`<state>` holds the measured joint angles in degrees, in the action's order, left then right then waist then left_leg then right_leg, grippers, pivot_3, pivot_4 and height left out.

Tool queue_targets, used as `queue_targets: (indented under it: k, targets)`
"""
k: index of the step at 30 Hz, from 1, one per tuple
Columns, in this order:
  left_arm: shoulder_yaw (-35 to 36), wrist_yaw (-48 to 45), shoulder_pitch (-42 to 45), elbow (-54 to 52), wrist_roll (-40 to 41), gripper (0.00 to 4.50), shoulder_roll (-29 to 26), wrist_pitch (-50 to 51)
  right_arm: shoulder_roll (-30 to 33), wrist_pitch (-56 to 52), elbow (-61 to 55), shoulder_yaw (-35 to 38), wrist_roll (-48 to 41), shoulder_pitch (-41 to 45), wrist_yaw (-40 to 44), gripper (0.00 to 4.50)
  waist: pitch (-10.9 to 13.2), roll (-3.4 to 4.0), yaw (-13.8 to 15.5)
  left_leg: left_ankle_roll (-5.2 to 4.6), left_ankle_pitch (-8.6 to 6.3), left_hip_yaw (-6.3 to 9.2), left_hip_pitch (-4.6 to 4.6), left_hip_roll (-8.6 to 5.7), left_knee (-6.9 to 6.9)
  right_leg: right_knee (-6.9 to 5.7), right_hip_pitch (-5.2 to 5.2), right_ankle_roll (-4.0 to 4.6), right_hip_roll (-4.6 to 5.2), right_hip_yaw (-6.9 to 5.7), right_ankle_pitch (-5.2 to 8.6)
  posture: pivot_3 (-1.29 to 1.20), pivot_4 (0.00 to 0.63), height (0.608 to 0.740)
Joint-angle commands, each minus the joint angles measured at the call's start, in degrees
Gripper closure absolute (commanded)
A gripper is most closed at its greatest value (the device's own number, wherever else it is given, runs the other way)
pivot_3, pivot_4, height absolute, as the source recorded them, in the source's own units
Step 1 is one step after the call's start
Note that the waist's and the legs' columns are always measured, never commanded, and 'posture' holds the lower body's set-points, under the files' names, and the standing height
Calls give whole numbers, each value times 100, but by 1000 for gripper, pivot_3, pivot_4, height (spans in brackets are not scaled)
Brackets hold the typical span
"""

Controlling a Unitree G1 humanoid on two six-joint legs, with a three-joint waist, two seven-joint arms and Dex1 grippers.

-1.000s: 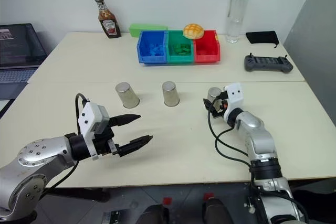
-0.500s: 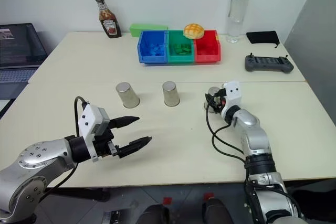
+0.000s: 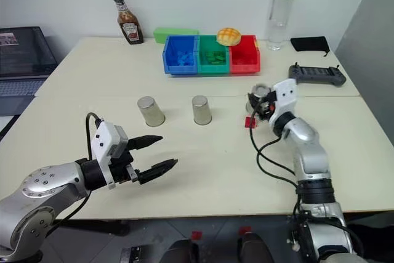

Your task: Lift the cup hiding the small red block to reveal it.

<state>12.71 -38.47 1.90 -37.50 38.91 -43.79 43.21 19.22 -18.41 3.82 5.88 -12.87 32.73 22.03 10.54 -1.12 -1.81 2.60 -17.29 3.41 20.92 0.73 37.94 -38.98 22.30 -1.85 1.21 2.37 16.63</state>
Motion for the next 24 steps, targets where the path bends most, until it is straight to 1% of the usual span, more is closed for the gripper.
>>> queue_targets:
  k: [1, 4, 7, 12, 17, 18, 20, 23, 24]
  targets:
    - [-3, -46, 142, -52, 58, 0, -11, -103, 217, -283, -459, 265, -24, -140, -164, 1939, 0, 0, -4, 0, 0, -1, -1, 0, 0, 0, 0, 0, 0, 1, 0, 0, 150, 740]
    - [-32, -57, 230, -12, 59, 0, -1, -100, 259, -672, -666, 244, -128, -450, -110, 1939, 0, 0, -4, 0, 0, 0, 0, -1, -2, 0, 0, 0, -2, 0, 0, 0, 150, 740]
    - [-61, -77, 273, 18, 38, 0, 9, -111, 166, -866, -788, 166, -187, -694, -86, 1939, 0, 0, -14, 0, 0, -2, -1, 0, -2, 0, 0, 0, -2, 2, 0, 0, 150, 740]
    - [-126, -103, 334, 66, -17, 0, 11, -151, -58, -371, -383, 42, 124, -845, -311, 1939, 0, 1, -42, 0, 0, -10, -3, 0, 0, -2, 2, 0, -5, 6, 0, 0, 150, 740]
    - [-130, -122, 374, 97, -44, 0, 1, -171, -121, -107, -8, 76, 349, -873, -583, 1939, 0, 1, -14, 0, 0, -9, -3, -2, 0, -2, 1, 0, -4, 5, 0, 0, 150, 740]
    - [-126, -130, 373, 97, -44, 0, -4, -175, -106, -87, 47, 87, 391, -869, -620, 1236, 0, 1, -12, 0, 0, -10, -3, -1, -1, -2, 1, 0, -4, 6, 0, 0, 150, 740]
    - [-112, -149, 379, 109, -34, 0, -18, -176, -70, -134, 113, 134, 411, -826, -688, 850, 0, 1, -11, 0, 0, -10, -2, -1, 0, -1, 0, 0, -3, 6, 0, 0, 150, 740]
    - [-114, -167, 383, 127, -33, 0, -33, -200, -85, -207, 141, 258, 320, -747, -764, 92, 0, 1, -10, 0, 0, -10, -2, -1, 0, -1, 1, 0, -2, 6, 0, 0, 150, 740]
    - [-120, -171, 386, 135, -36, 0, -34, -208, -102, -220, 131, 311, 265, -725, -775, 15, 0, 1, -10, 0, 0, -9, -2, -1, -1, -1, 1, 0, -2, 6, 0, 0, 150, 740]
